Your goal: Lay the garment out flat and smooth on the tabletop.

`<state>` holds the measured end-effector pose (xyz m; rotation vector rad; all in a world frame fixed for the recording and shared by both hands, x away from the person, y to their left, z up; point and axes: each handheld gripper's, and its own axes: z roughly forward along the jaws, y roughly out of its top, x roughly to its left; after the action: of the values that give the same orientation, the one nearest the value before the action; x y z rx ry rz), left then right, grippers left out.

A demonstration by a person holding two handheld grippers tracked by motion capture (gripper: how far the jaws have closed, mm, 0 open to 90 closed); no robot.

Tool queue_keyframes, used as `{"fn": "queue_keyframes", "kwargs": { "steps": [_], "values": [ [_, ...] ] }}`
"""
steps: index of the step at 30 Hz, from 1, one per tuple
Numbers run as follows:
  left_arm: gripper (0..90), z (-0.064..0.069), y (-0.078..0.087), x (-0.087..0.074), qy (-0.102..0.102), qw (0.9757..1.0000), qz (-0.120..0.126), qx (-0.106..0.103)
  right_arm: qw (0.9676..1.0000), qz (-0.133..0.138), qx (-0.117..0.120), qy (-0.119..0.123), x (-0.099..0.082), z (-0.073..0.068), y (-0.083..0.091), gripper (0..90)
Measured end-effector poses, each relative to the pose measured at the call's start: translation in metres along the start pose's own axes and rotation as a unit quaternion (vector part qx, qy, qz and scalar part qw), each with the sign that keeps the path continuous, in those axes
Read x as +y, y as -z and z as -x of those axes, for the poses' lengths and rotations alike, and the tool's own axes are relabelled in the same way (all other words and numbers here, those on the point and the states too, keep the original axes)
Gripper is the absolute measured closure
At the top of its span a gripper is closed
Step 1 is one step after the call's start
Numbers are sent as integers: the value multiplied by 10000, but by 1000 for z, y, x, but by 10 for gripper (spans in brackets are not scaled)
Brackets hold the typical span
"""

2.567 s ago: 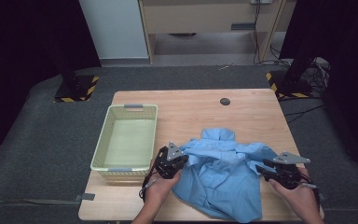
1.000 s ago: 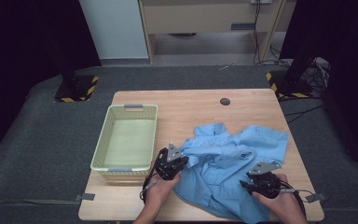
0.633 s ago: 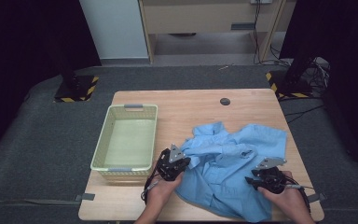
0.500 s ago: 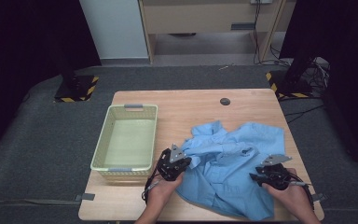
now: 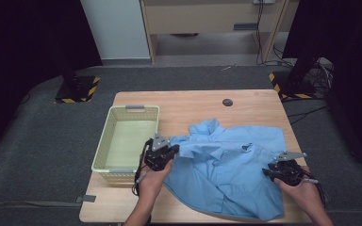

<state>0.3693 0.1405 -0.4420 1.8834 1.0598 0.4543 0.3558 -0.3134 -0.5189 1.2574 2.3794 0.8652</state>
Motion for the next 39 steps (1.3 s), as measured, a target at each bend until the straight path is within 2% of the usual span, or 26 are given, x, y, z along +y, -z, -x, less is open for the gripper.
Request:
{"fn": "queue_keyframes", "kwargs": {
  "steps": [2,3,7,11,16,18,22,25,27,29,31,33,39],
  "values": [
    [881,-7,4,1,164,9999,26,11,10000,4,-12,-10,0,0,0,618],
    [863,-6,5,0,181,9998,45,2,10000,6,-20,-13,0,-1,0,615],
    [728,5,6,0,15,10000,69,34,9999,55,-62,-55,-2,-1,0,593],
    [671,21,4,-1,-168,9998,50,-25,9999,51,-129,-42,-2,-4,1,532],
    [606,37,-15,-16,-410,9988,-265,-8,9995,310,77,-17,4,-26,9,486],
    [554,41,-21,-21,-461,9984,-334,53,9994,285,103,163,6,-38,9,459],
    [468,47,-26,-27,-500,9979,-394,114,9987,197,270,376,8,-59,2,391],
    [368,44,-26,-29,-491,9977,-331,336,9980,105,233,585,10,-67,-5,370],
    [321,40,-24,-28,-433,9975,-310,465,9980,103,237,586,10,-67,-7,358],
    [305,36,-23,-28,-321,9979,-302,481,9980,33,214,590,9,-66,-8,353],
    [304,36,-24,-29,-332,9979,-323,446,9984,15,258,494,6,-63,-9,349],
    [303,40,-26,-30,-360,9979,-333,417,9988,25,321,377,5,-60,-9,350],
    [301,62,-37,-34,-627,9968,-473,166,9992,50,264,296,5,-50,-9,351]
  ]
}}
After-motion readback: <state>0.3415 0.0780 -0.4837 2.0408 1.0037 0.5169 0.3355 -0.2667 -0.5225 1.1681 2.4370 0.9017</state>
